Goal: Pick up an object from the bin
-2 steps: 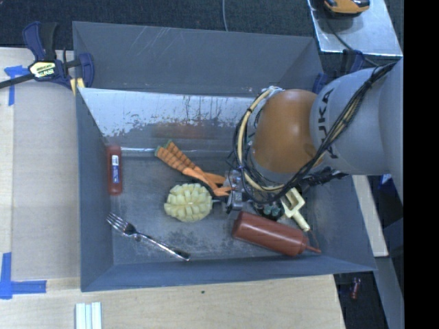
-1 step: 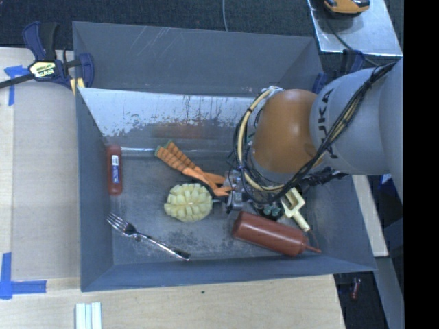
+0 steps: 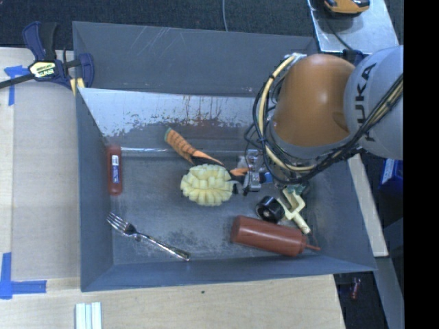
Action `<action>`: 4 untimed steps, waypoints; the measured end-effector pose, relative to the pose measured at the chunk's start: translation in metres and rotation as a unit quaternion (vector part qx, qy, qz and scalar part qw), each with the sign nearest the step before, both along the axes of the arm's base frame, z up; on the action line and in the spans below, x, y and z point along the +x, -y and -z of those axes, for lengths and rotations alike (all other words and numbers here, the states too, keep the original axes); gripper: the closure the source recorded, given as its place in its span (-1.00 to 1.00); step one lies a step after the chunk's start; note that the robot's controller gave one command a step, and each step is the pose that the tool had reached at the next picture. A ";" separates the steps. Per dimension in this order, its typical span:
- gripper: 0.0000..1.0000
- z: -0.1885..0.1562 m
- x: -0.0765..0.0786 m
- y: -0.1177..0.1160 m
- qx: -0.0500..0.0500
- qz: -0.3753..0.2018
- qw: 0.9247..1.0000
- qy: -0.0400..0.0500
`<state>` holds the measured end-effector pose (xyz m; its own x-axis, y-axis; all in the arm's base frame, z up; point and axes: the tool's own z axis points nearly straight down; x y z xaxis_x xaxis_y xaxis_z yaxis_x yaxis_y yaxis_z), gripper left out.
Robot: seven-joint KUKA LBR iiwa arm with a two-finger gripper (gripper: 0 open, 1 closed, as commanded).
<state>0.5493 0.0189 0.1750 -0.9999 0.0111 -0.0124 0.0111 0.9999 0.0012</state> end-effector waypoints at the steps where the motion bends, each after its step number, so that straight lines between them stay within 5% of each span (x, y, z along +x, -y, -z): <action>1: 1.00 0.000 0.000 0.000 0.000 0.000 1.000 0.000; 2: 1.00 -0.066 -0.001 -0.003 0.000 -0.009 1.000 -0.001; 3: 1.00 -0.130 0.012 0.019 -0.001 -0.029 1.000 -0.001; 4: 1.00 -0.059 0.005 0.016 0.000 -0.026 1.000 -0.001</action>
Offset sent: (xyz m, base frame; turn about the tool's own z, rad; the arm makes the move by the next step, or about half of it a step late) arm -0.0033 0.0089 0.1820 -0.0543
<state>0.5540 0.0033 0.2341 -0.9991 -0.0405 -0.0113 -0.0406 0.9992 0.0014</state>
